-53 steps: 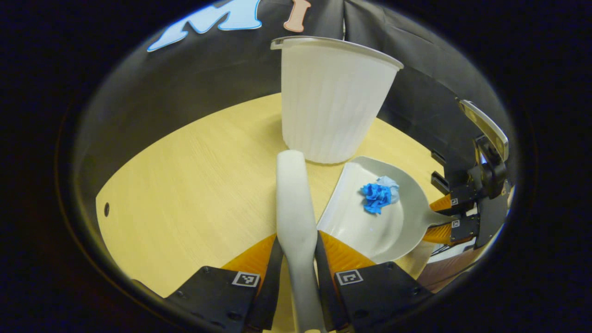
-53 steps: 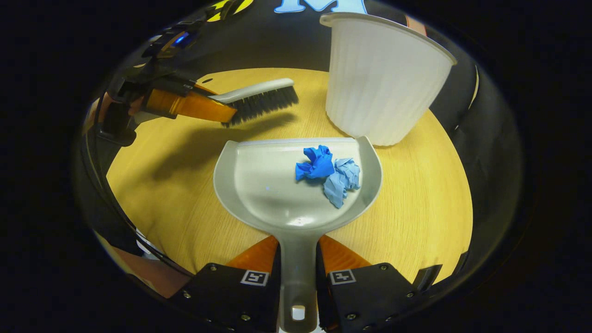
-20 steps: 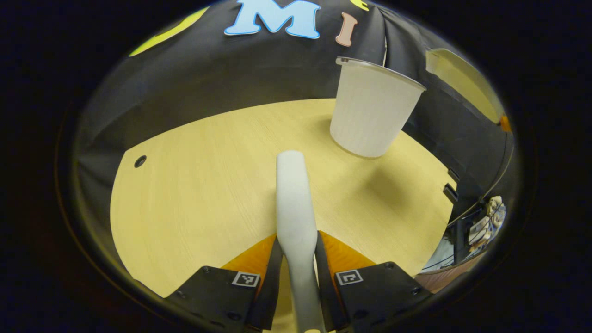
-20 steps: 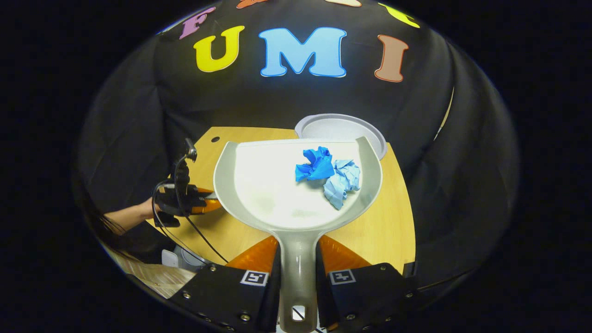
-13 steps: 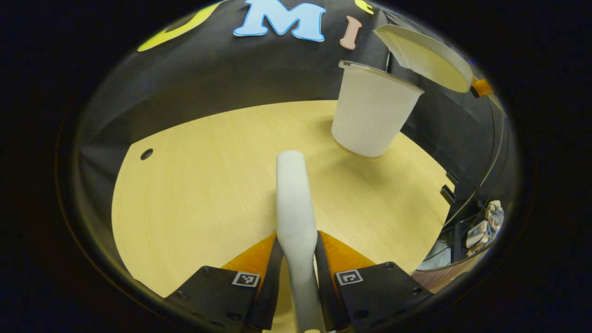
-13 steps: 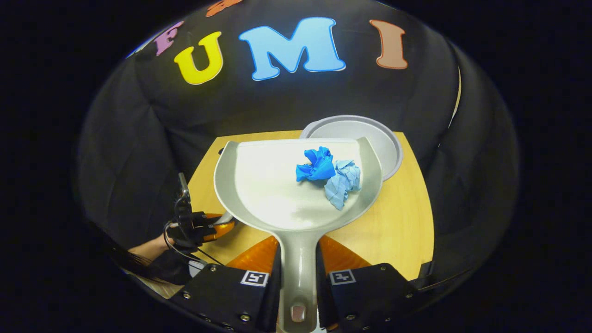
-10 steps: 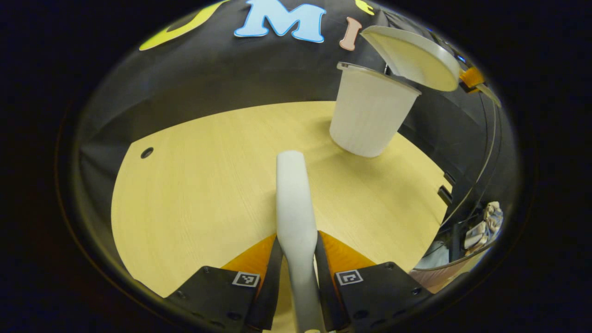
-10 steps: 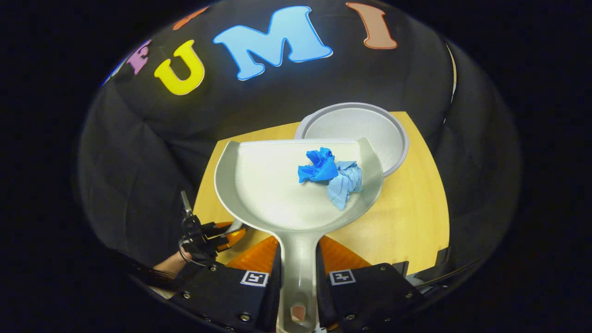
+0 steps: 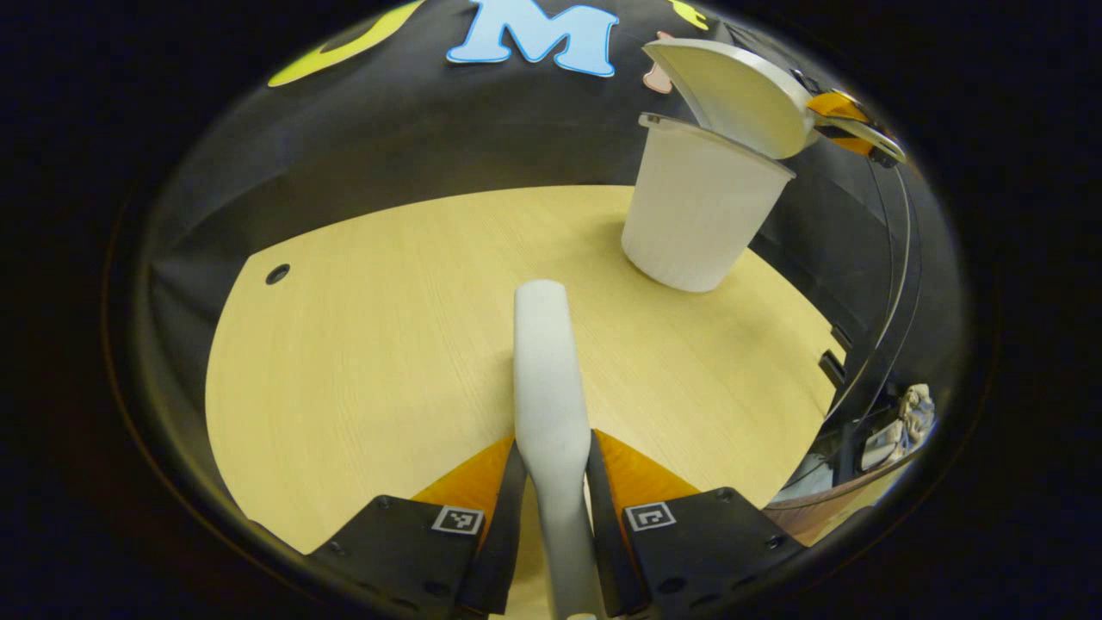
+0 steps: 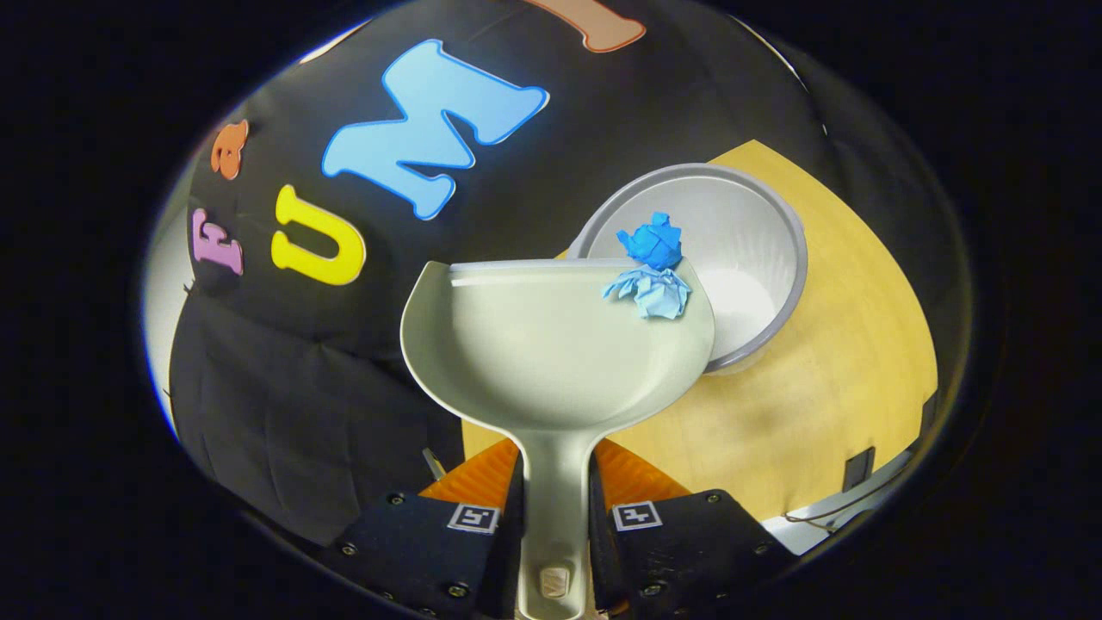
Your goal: Pick up the small broom and dustpan from the desktop, sweep the trash into the dustpan with the broom, and then empty the trash into the garbage bin.
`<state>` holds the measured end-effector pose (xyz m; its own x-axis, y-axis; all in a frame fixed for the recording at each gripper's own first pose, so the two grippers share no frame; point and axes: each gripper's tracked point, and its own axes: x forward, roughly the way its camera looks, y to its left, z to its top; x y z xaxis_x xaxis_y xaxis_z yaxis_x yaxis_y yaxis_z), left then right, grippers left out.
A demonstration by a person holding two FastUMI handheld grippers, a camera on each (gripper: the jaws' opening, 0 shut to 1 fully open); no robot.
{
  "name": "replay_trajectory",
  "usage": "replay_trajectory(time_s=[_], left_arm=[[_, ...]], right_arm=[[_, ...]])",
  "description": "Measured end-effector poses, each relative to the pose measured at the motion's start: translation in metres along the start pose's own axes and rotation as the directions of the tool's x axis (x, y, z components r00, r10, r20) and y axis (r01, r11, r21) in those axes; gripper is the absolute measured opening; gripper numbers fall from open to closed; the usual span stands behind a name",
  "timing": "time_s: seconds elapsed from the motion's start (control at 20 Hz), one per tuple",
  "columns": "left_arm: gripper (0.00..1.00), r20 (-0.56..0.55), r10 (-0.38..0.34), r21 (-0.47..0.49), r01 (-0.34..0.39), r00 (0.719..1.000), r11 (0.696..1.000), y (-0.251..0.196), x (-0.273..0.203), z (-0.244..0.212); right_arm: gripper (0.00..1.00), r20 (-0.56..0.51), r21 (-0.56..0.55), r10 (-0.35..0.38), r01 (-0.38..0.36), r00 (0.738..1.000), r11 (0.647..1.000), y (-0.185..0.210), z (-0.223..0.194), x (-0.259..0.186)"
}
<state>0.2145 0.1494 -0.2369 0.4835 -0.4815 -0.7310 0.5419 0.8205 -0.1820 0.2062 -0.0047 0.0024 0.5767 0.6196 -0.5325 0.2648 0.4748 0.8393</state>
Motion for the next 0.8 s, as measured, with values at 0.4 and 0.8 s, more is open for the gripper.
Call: replay_trajectory(time_s=[0.4, 0.8], left_arm=[[0.48, -0.004, 0.005, 0.014, -0.005, 1.0, 1.0, -0.007, -0.005, -0.003], [0.43, -0.003, 0.023, -0.003, -0.023, 1.0, 1.0, -0.007, -0.015, -0.009]], right_arm=[[0.33, 0.102, 0.211, 0.213, -0.231, 0.972, 0.95, 0.018, 0.014, -0.002], [0.33, 0.068, 0.146, 0.26, -0.268, 0.963, 0.952, 0.026, 0.005, 0.006]])
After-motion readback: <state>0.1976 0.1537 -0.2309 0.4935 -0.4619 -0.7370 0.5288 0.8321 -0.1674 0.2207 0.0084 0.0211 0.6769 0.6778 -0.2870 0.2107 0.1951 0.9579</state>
